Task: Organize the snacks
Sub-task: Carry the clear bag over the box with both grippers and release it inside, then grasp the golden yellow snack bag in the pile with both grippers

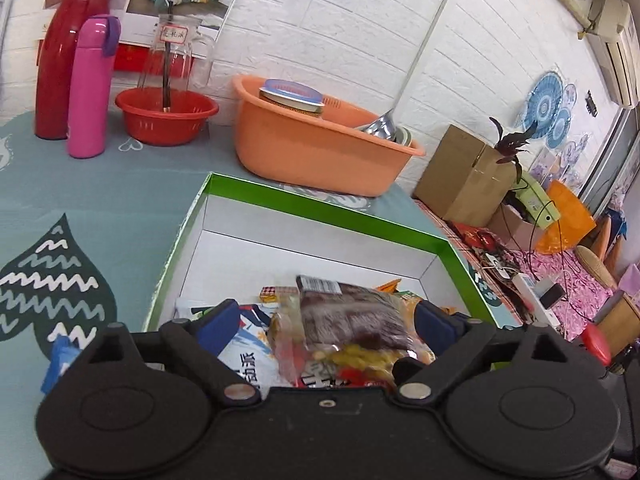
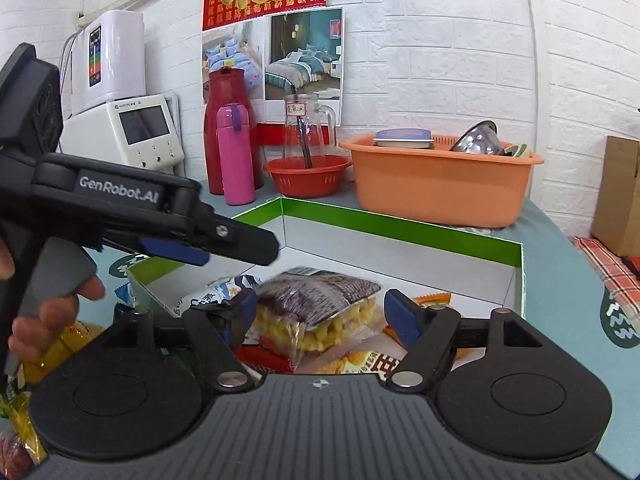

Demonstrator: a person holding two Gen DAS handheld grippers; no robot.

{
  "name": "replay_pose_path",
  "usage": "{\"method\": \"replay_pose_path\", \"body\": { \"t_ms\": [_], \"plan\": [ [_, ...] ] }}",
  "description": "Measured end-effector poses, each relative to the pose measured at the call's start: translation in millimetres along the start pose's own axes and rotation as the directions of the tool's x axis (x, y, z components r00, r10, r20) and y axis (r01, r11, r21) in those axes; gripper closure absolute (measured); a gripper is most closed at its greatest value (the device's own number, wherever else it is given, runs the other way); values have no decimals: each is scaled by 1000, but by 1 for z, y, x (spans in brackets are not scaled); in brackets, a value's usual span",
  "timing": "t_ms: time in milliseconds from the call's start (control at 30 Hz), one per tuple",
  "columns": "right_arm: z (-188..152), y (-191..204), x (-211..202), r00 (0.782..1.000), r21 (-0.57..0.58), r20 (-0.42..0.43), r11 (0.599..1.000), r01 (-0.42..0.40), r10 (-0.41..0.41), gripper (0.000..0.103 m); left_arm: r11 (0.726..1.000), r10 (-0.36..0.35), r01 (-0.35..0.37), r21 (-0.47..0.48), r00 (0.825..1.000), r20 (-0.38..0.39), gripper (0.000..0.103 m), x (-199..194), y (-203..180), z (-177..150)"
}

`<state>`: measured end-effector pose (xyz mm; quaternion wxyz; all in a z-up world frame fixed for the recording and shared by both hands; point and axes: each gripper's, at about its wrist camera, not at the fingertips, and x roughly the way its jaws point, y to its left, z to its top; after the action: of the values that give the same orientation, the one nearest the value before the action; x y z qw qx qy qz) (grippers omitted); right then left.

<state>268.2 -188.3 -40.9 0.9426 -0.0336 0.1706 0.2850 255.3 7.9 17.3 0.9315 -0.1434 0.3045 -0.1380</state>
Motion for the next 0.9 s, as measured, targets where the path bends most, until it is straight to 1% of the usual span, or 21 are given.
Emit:
{"method": "replay_pose_path", "body": {
  "t_ms": [67,133,233,333,400,467,600,733,900],
  "plan": [
    [2,-2,-8,1000,31,-5,1000,2,-1,0,1000,-22,22,-10,1000,5,0,-16,-3,1],
    [7,-1,-21,1000,64,10,998,0,0,0,999,-41,41,-19,999,20,0,-34,-9,1],
    [13,7,-48,999,84,47,996,-11,7,0,1000,-23,23,-18,999,29,0,-65,-21,-2],
    [14,18,-76,996,81,85,996,-36,29,0,1000,-5,5,-1,999,41,0,-91,-29,-12],
    [12,26,-91,995,81,93,995,-52,44,0,1000,-13,13,2,999,37,0,-105,-32,-23],
    [7,33,-102,993,83,92,993,-80,72,0,1000,-29,29,-4,999,15,0,-113,-30,-36],
    [-6,45,-109,988,102,41,983,-151,148,0,997,-53,51,-51,997,-51,0,-118,-21,-60],
    [-21,68,-102,976,70,-33,975,-212,215,0,989,-104,92,-115,989,-108,0,-115,-10,-77],
    [-28,93,-82,955,29,-121,963,-267,269,0,986,-99,79,-149,986,-136,0,-103,0,-82]
  ]
}}
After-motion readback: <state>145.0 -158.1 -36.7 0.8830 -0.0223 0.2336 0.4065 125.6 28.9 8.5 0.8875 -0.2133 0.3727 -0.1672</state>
